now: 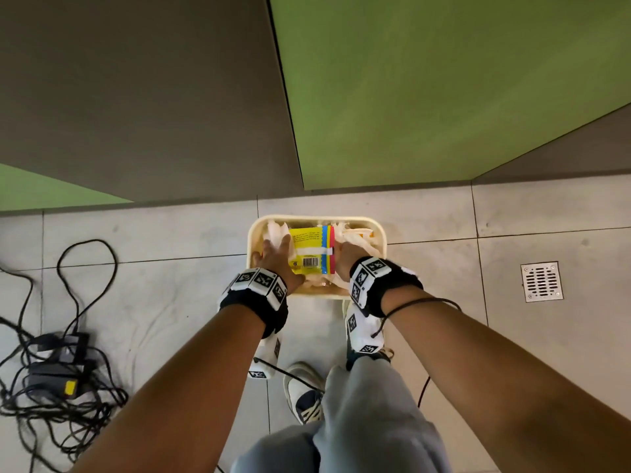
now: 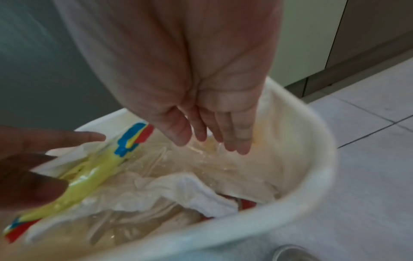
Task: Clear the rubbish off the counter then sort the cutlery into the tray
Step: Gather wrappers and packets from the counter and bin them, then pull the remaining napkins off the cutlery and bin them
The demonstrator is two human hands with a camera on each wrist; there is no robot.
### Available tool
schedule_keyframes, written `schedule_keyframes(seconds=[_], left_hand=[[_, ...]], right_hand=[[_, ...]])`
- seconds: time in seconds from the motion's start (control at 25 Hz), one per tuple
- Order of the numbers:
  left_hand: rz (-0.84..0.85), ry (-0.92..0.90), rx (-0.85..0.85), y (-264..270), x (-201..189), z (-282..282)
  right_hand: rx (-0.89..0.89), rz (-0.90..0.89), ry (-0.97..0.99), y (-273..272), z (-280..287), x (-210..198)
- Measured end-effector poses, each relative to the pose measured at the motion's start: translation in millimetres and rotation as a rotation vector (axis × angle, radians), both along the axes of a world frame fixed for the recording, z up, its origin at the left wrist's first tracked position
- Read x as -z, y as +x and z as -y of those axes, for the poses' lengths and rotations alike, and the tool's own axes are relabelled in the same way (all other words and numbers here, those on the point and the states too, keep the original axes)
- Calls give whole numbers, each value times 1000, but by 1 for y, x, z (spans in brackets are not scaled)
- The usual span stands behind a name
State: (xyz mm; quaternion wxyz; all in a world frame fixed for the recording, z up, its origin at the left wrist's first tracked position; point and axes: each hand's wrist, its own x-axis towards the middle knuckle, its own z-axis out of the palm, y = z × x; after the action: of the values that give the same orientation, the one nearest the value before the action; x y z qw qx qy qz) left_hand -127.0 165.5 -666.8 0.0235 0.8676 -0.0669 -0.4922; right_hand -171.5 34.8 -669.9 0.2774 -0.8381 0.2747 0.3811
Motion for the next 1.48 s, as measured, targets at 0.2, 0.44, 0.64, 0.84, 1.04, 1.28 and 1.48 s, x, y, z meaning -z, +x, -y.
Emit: schedule_keyframes(seconds=[0.2,0.44,0.64,0.84,1.04,1.28,1.48], left_hand=[[-10,-65,-77,-6,-53,-12],[36,-260,-136,0,-166,-12],[63,-409,-47,7,-318,2],[151,-579,70,15,-501,6],[384,-743,-3,39,-627,13],[632,-687,-131,82,-682,31],[723,-520,-125,121,-672,62]], right_hand=[[85,-78,41,-16,4,-35],[135,43,114,-33,20,-137],[-14,206,139,-31,28,-278],[-131,461,180,-19,39,-462],[-25,792,161,-3,62,-606],[49,909,53,42,108,-667],[28,903,-31,96,130,-681]])
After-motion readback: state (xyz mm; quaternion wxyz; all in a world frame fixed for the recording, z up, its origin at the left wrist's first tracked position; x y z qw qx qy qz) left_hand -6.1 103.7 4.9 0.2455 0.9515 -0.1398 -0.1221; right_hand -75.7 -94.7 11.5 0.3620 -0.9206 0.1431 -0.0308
